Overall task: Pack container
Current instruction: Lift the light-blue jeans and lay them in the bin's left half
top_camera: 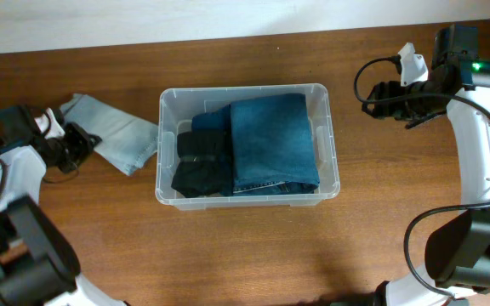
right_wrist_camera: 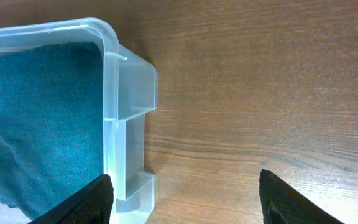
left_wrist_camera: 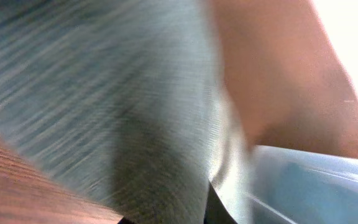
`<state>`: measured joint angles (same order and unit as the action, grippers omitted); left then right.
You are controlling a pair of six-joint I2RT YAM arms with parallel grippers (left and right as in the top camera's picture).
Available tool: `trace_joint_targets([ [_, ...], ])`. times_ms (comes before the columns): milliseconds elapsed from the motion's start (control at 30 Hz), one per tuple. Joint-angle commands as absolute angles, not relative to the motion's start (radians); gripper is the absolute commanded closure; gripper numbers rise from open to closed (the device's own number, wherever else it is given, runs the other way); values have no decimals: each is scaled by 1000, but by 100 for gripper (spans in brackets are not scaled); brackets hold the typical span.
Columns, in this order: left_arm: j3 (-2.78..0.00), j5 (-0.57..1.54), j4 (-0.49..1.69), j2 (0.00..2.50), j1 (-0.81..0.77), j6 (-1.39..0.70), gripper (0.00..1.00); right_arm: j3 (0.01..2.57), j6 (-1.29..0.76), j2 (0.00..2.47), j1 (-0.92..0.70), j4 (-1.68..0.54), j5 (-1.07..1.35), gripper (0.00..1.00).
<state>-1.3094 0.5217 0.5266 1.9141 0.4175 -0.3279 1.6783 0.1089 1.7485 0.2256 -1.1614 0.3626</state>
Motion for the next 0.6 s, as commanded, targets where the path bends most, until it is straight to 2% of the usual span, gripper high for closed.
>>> trace_joint_targets([
  [0,-1362,585,521,1646,415,-292,99,1695,116,1724,223,-1172,353,32],
  [300,-1364,834,545,1388,385,-298,99,1695,116,1703,223,-1173,353,32],
  [467,-1364,906,596,1328,276,-295,99,1695,115,1703,223,-1176,353,32],
  [567,-1364,929,640,1327,178,-213,99,1694,115,1703,223,-1177,353,32],
])
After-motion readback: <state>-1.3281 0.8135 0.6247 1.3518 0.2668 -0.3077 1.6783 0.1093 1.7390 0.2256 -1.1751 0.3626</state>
